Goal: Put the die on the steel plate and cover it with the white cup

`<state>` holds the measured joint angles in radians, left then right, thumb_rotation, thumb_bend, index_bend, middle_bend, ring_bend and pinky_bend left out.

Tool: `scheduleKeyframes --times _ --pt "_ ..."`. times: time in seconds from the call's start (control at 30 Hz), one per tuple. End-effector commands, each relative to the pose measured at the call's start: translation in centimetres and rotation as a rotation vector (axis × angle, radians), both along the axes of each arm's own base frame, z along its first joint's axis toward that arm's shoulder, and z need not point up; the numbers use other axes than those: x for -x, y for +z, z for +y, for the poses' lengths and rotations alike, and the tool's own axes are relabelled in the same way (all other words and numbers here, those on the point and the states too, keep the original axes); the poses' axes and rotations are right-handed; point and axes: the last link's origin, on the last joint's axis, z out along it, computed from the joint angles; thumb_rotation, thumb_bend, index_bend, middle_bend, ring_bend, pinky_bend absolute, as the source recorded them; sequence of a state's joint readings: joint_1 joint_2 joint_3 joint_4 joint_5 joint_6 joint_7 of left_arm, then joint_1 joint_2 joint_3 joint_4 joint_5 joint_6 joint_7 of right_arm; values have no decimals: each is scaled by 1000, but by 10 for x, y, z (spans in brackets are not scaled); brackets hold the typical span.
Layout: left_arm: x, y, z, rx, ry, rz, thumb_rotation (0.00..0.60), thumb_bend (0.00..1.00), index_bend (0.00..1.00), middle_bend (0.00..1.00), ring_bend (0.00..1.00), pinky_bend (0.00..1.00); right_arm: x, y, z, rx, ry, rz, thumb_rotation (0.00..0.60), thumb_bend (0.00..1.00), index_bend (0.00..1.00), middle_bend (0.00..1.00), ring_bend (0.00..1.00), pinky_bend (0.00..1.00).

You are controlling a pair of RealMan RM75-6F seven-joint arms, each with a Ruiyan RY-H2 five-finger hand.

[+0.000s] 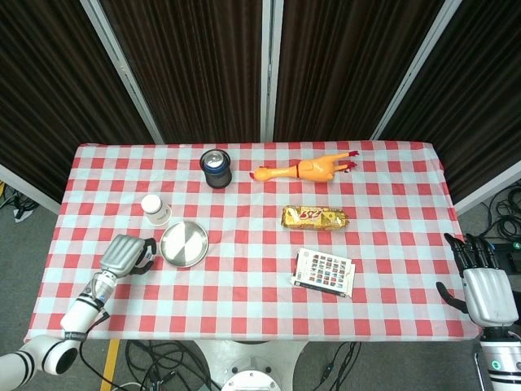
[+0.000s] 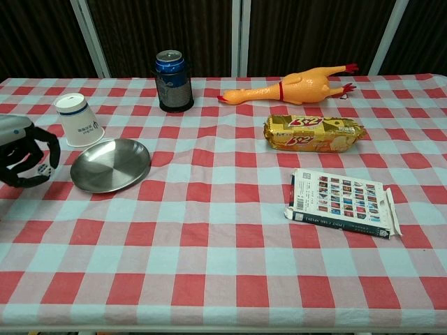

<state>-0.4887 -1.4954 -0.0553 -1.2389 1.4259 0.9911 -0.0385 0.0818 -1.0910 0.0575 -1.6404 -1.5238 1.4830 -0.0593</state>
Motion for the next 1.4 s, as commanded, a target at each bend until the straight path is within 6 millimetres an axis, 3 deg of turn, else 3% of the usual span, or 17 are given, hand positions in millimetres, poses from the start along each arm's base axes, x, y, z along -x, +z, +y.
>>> scheduleKeyframes --times 0.03,0.23,0.47,0.57,0.77,0.9,1.03,1.1,1.2,1.3,1.4 --pt "-20 -2 13 -13 -43 -16 600 373 576 810 825 911 0 0 0 0 1 -2 600 167 24 155 0 31" --pt "-43 -22 32 29 -57 5 600 368 563 806 822 911 2 4 3 10 -6 -3 600 167 25 155 0 31" --pt "-53 -40 39 59 -51 29 600 365 512 785 816 910 4 5 4 12 -10 -6 600 167 26 155 0 31" --pt "-55 -40 40 38 -53 30 600 297 449 776 814 910 4 4 3 10 -11 -10 600 167 26 155 0 31" --pt "-49 -21 34 -49 -50 11 600 193 321 739 783 909 5 6 3 16 -9 -9 600 167 26 155 0 31" --pt "-38 2 30 -123 -25 -19 600 169 308 694 730 905 5 6 2 17 -3 -10 600 167 26 155 0 31" --pt "-21 29 37 -222 92 -127 600 167 322 632 655 884 4 6 2 18 3 -6 600 167 26 155 0 31" --pt "-8 41 47 -282 169 -178 600 164 329 581 588 823 3 7 1 18 8 -6 600 167 26 155 0 31" --pt "4 47 59 -340 254 -245 600 161 328 457 422 636 3 6 1 17 12 -6 600 167 27 156 0 32" --pt "14 44 70 -332 350 -331 600 159 302 306 257 441 2 7 1 18 13 -3 600 167 29 157 0 32" --pt "17 35 79 -271 443 -467 600 159 256 216 163 307 2 8 1 22 13 -1 600 167 31 158 0 32"
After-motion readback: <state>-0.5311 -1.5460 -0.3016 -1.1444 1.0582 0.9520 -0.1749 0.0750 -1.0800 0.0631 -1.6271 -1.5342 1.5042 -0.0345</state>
